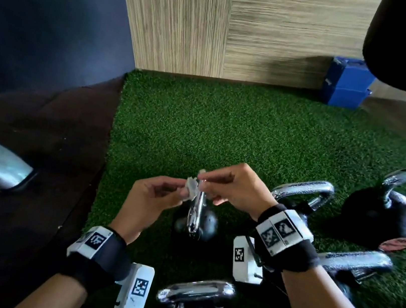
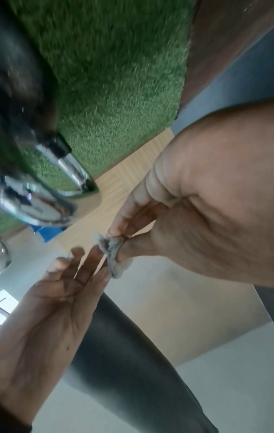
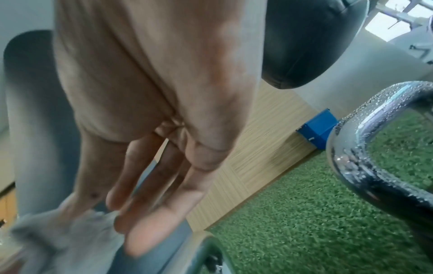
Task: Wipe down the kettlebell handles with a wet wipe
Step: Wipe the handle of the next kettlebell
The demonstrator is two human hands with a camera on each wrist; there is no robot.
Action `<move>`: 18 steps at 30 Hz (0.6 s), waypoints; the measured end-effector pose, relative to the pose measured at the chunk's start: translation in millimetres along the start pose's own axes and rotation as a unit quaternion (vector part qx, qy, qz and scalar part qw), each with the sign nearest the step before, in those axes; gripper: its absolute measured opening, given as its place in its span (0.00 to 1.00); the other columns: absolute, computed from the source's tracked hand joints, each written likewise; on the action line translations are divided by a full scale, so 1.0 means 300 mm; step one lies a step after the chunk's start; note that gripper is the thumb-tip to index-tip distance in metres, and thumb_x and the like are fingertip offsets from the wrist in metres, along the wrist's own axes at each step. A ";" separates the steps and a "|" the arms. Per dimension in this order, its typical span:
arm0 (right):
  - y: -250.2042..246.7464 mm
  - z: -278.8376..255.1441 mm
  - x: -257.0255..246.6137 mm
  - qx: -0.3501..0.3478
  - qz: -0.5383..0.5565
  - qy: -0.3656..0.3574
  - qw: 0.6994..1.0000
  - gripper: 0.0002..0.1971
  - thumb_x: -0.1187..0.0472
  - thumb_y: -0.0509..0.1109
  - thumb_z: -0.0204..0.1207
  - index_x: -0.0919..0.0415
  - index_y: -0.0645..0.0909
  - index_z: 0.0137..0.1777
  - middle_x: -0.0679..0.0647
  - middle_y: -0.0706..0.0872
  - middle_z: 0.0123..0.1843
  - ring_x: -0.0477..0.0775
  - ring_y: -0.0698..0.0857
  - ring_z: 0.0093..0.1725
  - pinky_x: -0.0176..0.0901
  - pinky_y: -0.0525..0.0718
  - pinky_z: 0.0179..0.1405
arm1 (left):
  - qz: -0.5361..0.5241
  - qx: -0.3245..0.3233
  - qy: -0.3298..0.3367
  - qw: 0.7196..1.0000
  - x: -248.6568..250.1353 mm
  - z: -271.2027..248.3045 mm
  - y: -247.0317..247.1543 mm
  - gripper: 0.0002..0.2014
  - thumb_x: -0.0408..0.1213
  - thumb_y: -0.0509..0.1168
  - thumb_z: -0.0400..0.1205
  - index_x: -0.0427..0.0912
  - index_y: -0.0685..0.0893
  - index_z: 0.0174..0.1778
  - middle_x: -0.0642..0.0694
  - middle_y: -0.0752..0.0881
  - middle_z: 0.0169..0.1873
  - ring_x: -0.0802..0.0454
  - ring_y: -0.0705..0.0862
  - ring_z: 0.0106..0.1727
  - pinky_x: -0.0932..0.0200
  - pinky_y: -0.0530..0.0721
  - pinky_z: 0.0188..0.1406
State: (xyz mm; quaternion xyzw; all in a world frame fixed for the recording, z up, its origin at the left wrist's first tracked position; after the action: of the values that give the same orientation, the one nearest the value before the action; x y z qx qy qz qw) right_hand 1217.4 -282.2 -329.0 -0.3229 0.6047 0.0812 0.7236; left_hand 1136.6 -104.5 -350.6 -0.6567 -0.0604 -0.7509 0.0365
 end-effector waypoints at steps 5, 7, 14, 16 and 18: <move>0.011 -0.008 -0.028 0.013 0.085 -0.033 0.996 0.19 0.52 0.86 0.64 0.50 0.92 0.56 0.54 0.95 0.51 0.62 0.94 0.50 0.67 0.91 0.55 | 0.029 -0.001 0.055 0.998 0.057 0.037 0.040 0.11 0.25 0.75 0.78 0.41 0.93 0.52 0.46 0.95 0.47 0.57 0.92 0.48 0.65 0.89 0.47; 0.002 -0.019 -0.022 0.047 0.106 -0.036 0.993 0.20 0.52 0.86 0.62 0.54 0.93 0.55 0.55 0.95 0.49 0.62 0.94 0.49 0.66 0.91 0.54 | 0.047 -0.030 0.071 0.996 0.060 0.045 0.057 0.14 0.23 0.73 0.80 0.42 0.92 0.57 0.48 0.95 0.52 0.57 0.92 0.53 0.66 0.88 0.51; -0.053 -0.036 0.082 0.183 0.065 0.044 0.980 0.10 0.58 0.88 0.63 0.55 0.93 0.43 0.50 0.95 0.37 0.57 0.95 0.38 0.61 0.94 0.43 | 0.292 -0.098 0.049 0.950 -0.079 0.082 -0.014 0.44 0.14 0.64 0.74 0.64 0.73 0.79 0.62 0.81 0.75 0.61 0.76 0.79 0.57 0.78 0.68; -0.081 -0.028 0.143 0.212 0.033 0.084 0.973 0.06 0.59 0.86 0.66 0.54 0.93 0.40 0.49 0.94 0.35 0.56 0.94 0.37 0.59 0.94 0.43 | 0.408 -0.174 -0.065 0.894 -0.219 0.066 -0.015 0.57 0.24 0.80 0.70 0.56 0.55 0.89 0.54 0.67 0.85 0.51 0.64 0.87 0.53 0.69 0.81; -0.095 -0.008 0.197 0.225 -0.004 0.116 0.967 0.04 0.59 0.85 0.69 0.56 0.92 0.40 0.51 0.94 0.35 0.56 0.94 0.38 0.58 0.94 0.46 | 0.472 -0.264 -0.115 0.833 -0.347 0.036 0.039 0.71 0.42 0.89 0.60 0.47 0.45 0.90 0.47 0.57 0.88 0.44 0.58 0.89 0.45 0.61 0.88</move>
State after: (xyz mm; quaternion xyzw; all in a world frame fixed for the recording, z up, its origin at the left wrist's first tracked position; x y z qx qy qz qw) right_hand 1245.0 -322.0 -373.6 -0.1615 0.6859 -0.0979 0.7028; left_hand 1162.8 -117.0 -451.8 -0.6716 0.4536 -0.5489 0.2047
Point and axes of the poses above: each hand's wrist, its own z-axis towards the middle knuckle, its own y-axis out of the palm, x = y × z, the point moved 6 cm from there along z, towards the middle knuckle
